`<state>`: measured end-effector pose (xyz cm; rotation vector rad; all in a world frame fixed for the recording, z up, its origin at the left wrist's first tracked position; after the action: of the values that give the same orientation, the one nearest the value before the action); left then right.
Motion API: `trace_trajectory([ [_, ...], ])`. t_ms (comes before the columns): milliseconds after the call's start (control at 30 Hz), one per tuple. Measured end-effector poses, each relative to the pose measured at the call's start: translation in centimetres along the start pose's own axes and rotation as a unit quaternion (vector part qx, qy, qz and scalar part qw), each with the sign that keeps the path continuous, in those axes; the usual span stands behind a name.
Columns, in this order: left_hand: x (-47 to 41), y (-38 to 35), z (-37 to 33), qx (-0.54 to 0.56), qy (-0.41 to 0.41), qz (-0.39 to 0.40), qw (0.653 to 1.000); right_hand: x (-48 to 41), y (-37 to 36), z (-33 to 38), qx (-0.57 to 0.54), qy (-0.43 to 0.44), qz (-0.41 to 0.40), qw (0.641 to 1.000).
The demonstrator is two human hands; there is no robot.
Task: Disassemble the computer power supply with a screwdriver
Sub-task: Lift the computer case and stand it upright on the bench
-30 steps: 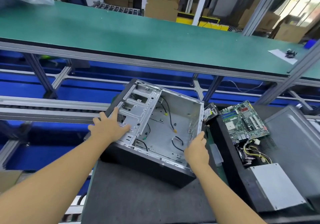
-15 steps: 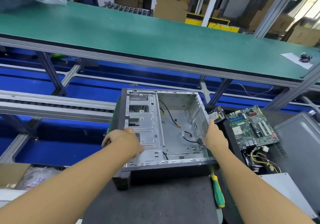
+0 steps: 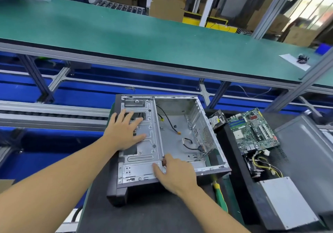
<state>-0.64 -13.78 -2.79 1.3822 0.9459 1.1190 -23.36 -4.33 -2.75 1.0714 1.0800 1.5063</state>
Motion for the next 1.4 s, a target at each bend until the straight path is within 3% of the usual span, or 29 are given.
trace_trajectory([
  [333,1.1,0.4,0.1,-0.071,0.044,0.028,0.996,-1.7,-0.3,-2.0,0.039,0.084,-0.035,0.995],
  [600,4.4,0.8,-2.3,-0.099,0.079,0.043,0.991,-4.7,2.4,-6.2,0.09,0.156,-0.011,0.984],
  [700,5.0,1.7,-3.9,-0.091,0.082,0.04,0.992,-5.5,3.6,-8.1,0.049,0.157,-0.018,0.986],
  [800,5.2,2.3,-5.5,-0.104,0.062,0.05,0.991,-6.2,4.9,-10.0,0.063,0.103,-0.108,0.987],
  [900,5.1,2.9,-6.4,-0.108,0.032,0.07,0.991,-6.0,5.2,-10.7,0.067,-0.104,-0.16,0.979],
  [967,4.7,3.2,-6.4,-0.068,0.031,0.074,0.994,-5.4,4.7,-10.3,-0.061,-0.286,-0.128,0.948],
  [1033,4.1,3.3,-5.4,0.008,0.048,0.043,0.998,-5.2,3.7,-9.5,-0.242,-0.385,-0.036,0.89],
  [1067,3.8,3.8,-4.6,0.03,0.06,0.008,0.998,-5.1,3.3,-9.0,-0.3,-0.396,0.007,0.868],
  [1133,3.3,4.4,-2.1,0.015,0.083,-0.063,0.994,-4.9,2.7,-8.6,-0.317,-0.387,0.031,0.865],
  [1233,2.9,3.4,1.6,0.032,0.171,0.026,0.984,-5.3,2.8,-8.5,-0.29,-0.376,-0.002,0.88],
  [1300,2.9,2.1,2.6,0.148,0.224,0.072,0.961,-6.0,3.0,-8.6,-0.27,-0.364,-0.003,0.891],
  [1400,3.2,0.8,2.6,0.214,0.235,0.031,0.948,-7.9,3.4,-9.3,-0.24,-0.336,0.015,0.911],
])
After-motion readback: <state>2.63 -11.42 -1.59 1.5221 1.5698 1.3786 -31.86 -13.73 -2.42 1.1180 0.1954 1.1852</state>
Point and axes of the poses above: each hand's wrist, its own x-axis away from the middle knuckle, its own y-axis out of the back of the hand, z = x × y, the point moved 2 cm from there along -x, towards the middle knuckle, and after that the axes turned 6 degrees about -y, right-handed, at the moved point
